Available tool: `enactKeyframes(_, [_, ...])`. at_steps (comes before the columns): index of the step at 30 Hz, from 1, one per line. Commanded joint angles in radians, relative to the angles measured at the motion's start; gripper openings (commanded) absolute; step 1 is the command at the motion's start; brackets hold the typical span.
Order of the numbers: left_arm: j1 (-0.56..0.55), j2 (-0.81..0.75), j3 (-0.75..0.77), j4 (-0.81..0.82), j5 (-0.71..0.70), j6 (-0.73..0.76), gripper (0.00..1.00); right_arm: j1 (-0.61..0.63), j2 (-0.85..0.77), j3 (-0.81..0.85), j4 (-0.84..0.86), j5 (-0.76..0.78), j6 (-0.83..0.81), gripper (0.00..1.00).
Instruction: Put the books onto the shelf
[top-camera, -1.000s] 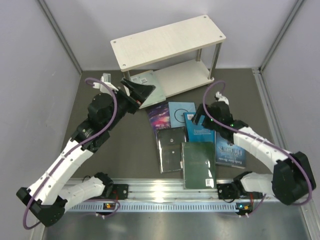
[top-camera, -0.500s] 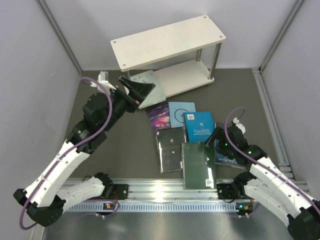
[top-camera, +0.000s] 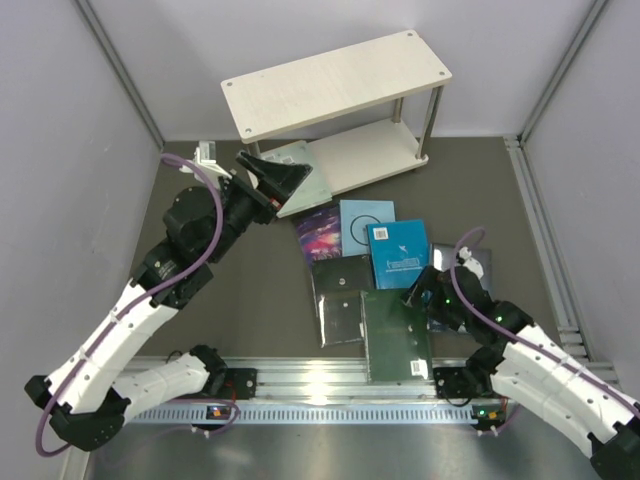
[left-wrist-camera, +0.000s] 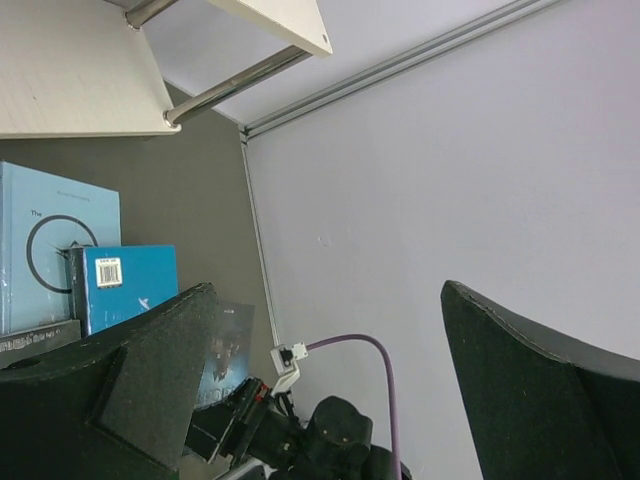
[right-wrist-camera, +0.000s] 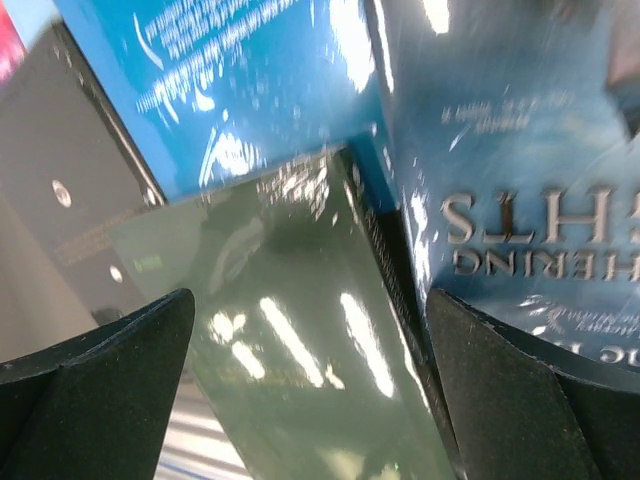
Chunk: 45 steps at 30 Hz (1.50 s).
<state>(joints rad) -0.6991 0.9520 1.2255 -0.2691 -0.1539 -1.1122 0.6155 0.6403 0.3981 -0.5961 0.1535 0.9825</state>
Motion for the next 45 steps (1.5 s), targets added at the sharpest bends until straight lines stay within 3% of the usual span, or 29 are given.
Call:
enactKeyframes(1, [-0.008,0.004,0.032,0.051,-0.024,0.017,0.99,0.050,-0.011,-0.061,-0.168,-0.058,0.070,1.00])
enactKeyframes(11, [-0.077,0.051,0.083,0.059,-0.052,0.032,0.99,0.219,0.038,-0.019,-0.248,-0.098,0.166,1.00])
enactKeyframes(17, [-0.096,0.018,0.062,0.051,-0.101,0.034,0.99,0.380,0.059,-0.097,-0.111,-0.124,0.320,1.00])
enactKeyframes(25, [-0.099,-0.010,0.031,0.045,-0.128,0.035,0.99,0.510,0.156,-0.134,0.065,-0.009,0.393,0.99])
enactKeyframes(26, [-0.097,-0.018,0.007,0.041,-0.154,0.040,0.99,0.515,0.157,-0.140,0.093,0.006,0.397,0.97])
enactKeyframes(27, [-0.099,-0.039,-0.013,0.041,-0.171,0.043,0.99,0.520,0.154,-0.156,0.104,0.014,0.400,0.85])
enactKeyframes(29, [-0.099,-0.062,-0.073,0.038,-0.202,0.052,0.99,0.527,0.127,-0.169,0.128,0.033,0.407,0.71])
enactKeyframes(30, [-0.099,-0.085,-0.093,0.038,-0.225,0.057,0.99,0.530,0.115,-0.179,0.133,0.056,0.412,0.52])
enactKeyframes(33, [-0.097,-0.119,-0.165,0.028,-0.275,0.078,0.99,0.541,0.062,-0.182,0.121,0.107,0.420,0.33])
enactKeyframes(36, [-0.097,-0.179,-0.244,0.028,-0.309,0.095,0.99,0.550,0.016,-0.176,0.096,0.141,0.421,0.05])
enactKeyframes(37, [-0.097,-0.189,-0.262,0.031,-0.315,0.109,0.99,0.553,0.004,-0.170,0.081,0.149,0.421,0.00])
enactKeyframes(45, [-0.099,-0.246,-0.415,0.097,-0.201,0.270,0.99,0.590,-0.079,0.026,-0.096,0.273,0.351,0.00])
